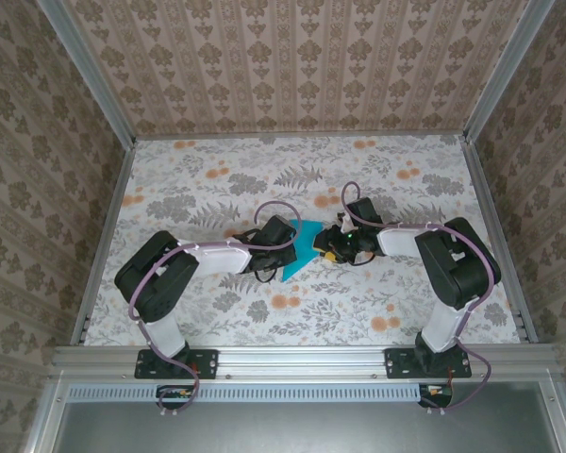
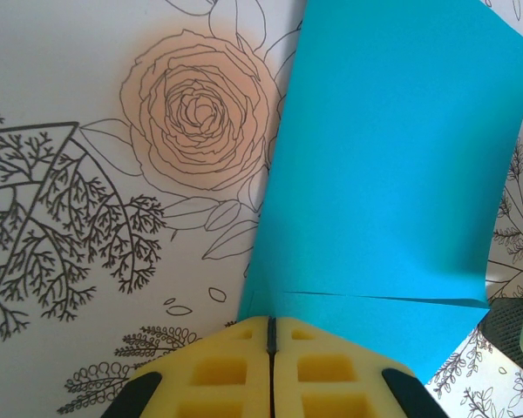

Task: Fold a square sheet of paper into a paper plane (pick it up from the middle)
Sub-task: Fourth fold the wing at the center of the table.

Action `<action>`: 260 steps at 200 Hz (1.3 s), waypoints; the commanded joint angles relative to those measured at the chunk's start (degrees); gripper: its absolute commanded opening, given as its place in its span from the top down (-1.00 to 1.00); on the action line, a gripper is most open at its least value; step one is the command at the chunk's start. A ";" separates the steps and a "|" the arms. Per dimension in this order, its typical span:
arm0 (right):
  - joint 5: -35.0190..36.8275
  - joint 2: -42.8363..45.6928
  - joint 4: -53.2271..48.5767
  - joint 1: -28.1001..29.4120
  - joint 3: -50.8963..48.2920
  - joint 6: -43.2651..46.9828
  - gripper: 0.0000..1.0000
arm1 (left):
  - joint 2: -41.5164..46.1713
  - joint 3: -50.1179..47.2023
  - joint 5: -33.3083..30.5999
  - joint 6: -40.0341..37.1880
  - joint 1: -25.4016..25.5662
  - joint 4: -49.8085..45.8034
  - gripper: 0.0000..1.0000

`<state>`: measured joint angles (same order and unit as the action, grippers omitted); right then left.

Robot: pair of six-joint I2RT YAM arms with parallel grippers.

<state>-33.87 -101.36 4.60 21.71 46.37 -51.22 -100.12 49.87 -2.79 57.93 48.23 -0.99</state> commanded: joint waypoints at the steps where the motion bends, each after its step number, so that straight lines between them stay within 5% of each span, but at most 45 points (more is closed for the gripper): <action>1: -1.05 -0.70 0.09 0.35 1.27 -0.69 0.14 | -1.91 -1.86 0.66 0.47 -0.60 -4.63 0.86; 118: 4.95 2.30 -2.12 0.08 0.12 0.16 0.15 | -1.97 -1.79 0.59 0.30 -0.60 -5.68 0.89; 260: -2.96 -0.83 2.84 0.17 1.09 -2.13 0.29 | -2.02 -1.97 1.44 -0.05 -0.63 -4.82 0.90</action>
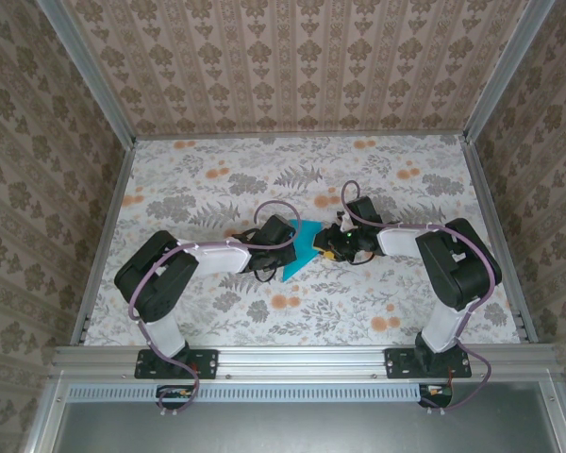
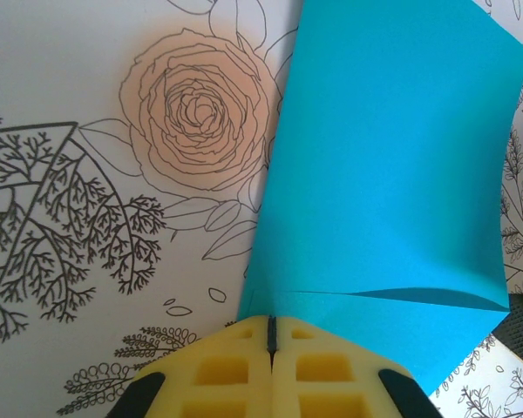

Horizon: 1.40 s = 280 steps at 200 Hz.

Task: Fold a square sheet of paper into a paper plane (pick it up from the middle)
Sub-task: Fourth fold the wing at the center of the table.

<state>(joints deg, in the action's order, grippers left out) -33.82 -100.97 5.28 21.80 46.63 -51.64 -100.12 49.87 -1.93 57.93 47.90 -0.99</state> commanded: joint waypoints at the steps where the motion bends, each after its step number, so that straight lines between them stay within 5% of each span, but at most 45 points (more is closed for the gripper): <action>1: -3.05 -1.28 2.22 0.08 0.83 -1.76 0.29 | -2.02 -2.01 0.56 -0.08 -0.28 -4.81 0.90; 66: -5.63 -3.64 4.05 0.36 1.53 -3.03 0.37 | -1.37 -1.70 1.68 -2.04 -0.31 -4.04 0.87; 154: -5.44 -4.89 3.37 0.44 3.29 -3.38 0.76 | 3.34 0.38 3.69 -6.24 -1.12 -4.97 0.67; 178: -3.42 -2.88 0.89 0.43 3.97 -2.97 0.91 | 6.69 0.19 3.61 -8.03 -2.05 -5.88 0.42; 243: 6.00 8.38 -18.77 0.48 8.76 0.35 0.95 | 19.12 -3.49 3.02 -16.10 -5.99 -4.98 -0.44; 280: 11.48 12.74 -29.95 0.44 13.10 -2.52 0.96 | 21.82 -4.98 6.71 -20.35 -8.02 -0.80 -0.68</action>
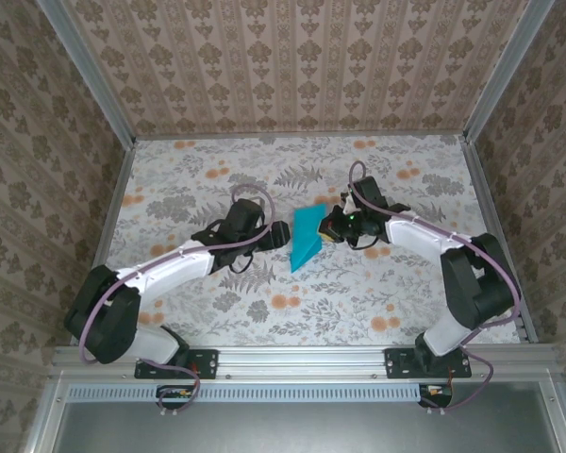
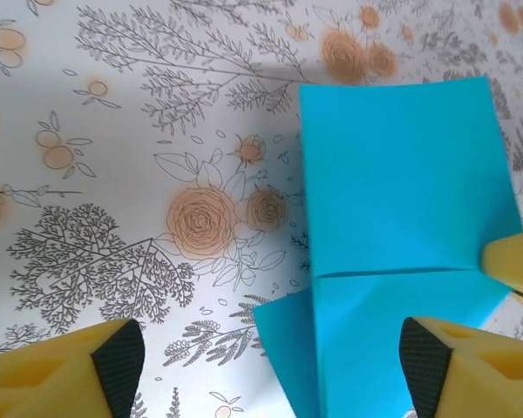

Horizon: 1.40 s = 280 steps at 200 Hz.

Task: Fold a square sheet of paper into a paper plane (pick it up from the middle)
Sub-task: Fourth fold the wing at the center of the table.

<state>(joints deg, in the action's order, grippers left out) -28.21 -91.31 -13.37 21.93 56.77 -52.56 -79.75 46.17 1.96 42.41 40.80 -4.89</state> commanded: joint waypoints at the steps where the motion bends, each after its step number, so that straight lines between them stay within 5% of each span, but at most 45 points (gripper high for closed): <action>1: 5.96 3.21 -11.45 0.31 3.02 -1.73 0.96 | 1.44 -1.32 2.94 -4.99 -0.90 3.24 -0.68; 85: 23.05 8.65 -19.15 3.97 8.88 -3.25 0.97 | -0.31 -0.48 7.77 -13.61 -2.61 9.80 -0.94; 179: 20.47 -3.03 -15.34 8.70 11.56 -6.84 0.97 | 0.47 -6.94 9.35 -19.21 0.22 19.54 -0.94; 280: 16.79 -6.11 -17.13 5.90 6.69 -17.42 1.00 | -10.21 -4.75 4.04 -31.06 9.03 22.79 -0.64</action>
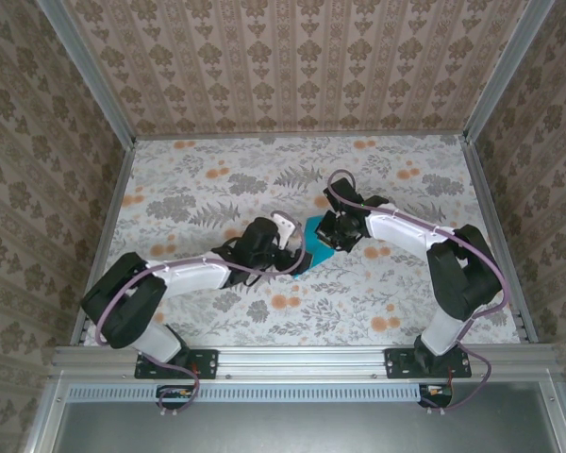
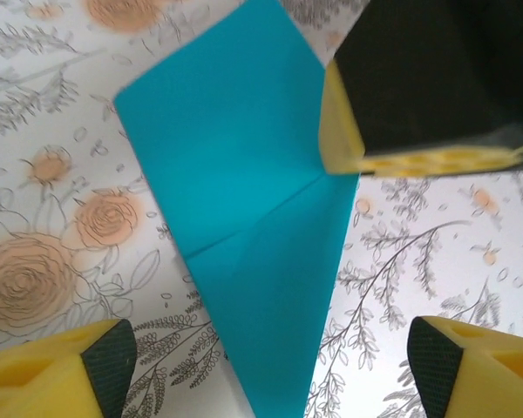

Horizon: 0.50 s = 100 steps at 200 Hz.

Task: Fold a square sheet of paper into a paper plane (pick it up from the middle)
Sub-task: Fourth fold the wing at the center of the table.

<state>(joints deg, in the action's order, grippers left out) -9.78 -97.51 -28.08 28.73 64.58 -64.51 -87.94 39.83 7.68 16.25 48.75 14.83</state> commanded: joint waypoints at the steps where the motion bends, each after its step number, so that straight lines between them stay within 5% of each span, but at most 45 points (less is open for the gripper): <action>1: -1.64 0.11 -2.42 -0.93 -1.16 -5.54 1.00 | -2.08 1.53 -1.74 -4.99 1.12 3.31 -0.64; 100: -6.63 -1.59 -2.41 -2.63 -0.69 -8.61 1.00 | -11.83 4.96 -1.43 -9.19 2.92 7.85 -0.25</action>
<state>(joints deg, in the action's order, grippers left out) -14.20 -98.30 -28.12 26.70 63.90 -69.52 -97.97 42.68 7.01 9.21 51.35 21.12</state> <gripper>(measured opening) 0.061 0.659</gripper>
